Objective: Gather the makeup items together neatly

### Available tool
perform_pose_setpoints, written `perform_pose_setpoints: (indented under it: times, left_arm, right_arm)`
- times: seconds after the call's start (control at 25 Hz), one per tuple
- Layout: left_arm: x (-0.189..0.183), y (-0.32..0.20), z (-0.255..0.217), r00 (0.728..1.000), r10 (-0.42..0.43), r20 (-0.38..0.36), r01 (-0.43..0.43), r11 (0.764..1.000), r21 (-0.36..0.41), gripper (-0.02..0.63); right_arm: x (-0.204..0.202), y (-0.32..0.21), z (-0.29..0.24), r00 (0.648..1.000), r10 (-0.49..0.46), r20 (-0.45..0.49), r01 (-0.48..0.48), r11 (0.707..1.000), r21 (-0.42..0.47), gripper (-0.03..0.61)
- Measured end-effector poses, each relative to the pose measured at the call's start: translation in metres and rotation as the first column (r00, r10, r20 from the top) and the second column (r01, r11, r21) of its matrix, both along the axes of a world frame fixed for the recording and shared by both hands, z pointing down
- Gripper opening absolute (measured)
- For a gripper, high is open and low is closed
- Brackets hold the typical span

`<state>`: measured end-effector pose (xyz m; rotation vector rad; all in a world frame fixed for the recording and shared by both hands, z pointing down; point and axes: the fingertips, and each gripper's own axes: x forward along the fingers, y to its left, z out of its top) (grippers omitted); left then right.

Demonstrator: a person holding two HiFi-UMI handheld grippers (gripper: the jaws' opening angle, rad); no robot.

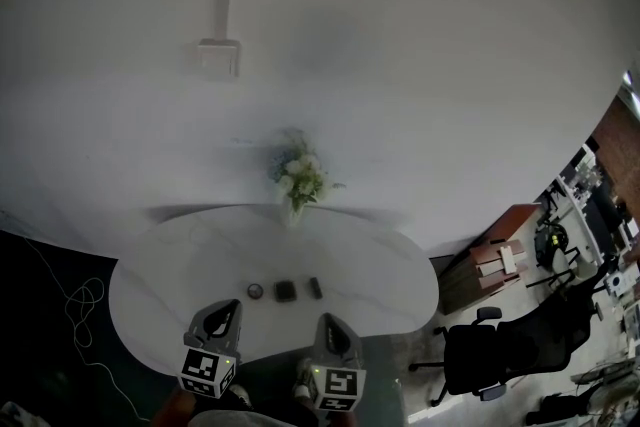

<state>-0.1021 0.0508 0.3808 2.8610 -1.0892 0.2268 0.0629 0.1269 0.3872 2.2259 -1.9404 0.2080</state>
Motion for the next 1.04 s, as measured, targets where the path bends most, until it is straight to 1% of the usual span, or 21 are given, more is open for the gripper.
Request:
perform_pose_setpoints:
  times: [0.16, 0.28, 0.56, 1.04]
  left_arm:
    - [0.001, -0.001, 0.0, 1.0, -0.001, 0.002, 0.001, 1.0, -0.001, 0.011]
    - [0.003, -0.001, 0.002, 1.0, 0.002, 0.005, -0.002, 1.0, -0.003, 0.011]
    - [0.003, -0.004, 0.005, 1.0, 0.003, 0.008, -0.003, 1.0, -0.009, 0.011]
    - [0.005, -0.008, 0.004, 1.0, 0.009, 0.008, -0.009, 1.0, -0.011, 0.011]
  right_arm:
    - [0.003, -0.002, 0.002, 1.0, -0.005, 0.005, 0.005, 1.0, -0.005, 0.005]
    - [0.006, 0.0, 0.013, 1.0, 0.001, 0.011, -0.001, 1.0, -0.026, 0.005]
    - [0.006, -0.004, 0.007, 1.0, -0.001, 0.001, 0.001, 1.0, -0.007, 0.005]
    - [0.008, -0.011, 0.001, 1.0, 0.001, -0.003, -0.001, 1.0, -0.005, 0.005]
